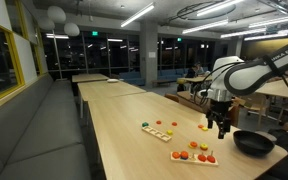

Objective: Pick up the orange token from the holder and put it on the table.

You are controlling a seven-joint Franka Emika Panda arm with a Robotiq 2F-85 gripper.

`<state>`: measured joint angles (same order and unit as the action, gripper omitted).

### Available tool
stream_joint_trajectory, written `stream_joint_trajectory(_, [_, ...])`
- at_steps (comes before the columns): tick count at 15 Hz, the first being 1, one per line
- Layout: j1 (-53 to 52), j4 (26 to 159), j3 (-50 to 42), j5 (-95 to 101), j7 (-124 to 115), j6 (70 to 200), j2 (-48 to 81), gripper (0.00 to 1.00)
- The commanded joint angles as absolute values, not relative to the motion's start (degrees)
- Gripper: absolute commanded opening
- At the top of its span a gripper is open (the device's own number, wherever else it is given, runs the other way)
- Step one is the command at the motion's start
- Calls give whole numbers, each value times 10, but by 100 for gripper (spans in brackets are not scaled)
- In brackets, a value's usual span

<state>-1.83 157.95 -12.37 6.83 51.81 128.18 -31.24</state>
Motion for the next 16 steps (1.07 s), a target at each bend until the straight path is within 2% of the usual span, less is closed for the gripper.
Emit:
stream_joint_trajectory(1, [-24,1579,-93,64,493,1297,-315,100])
stream_joint_trajectory(9, [-67,1579,-20,59,376,1304,-295,100])
stream_joint_trajectory(16, [-87,1580,-11,38,275,1334,-250,100])
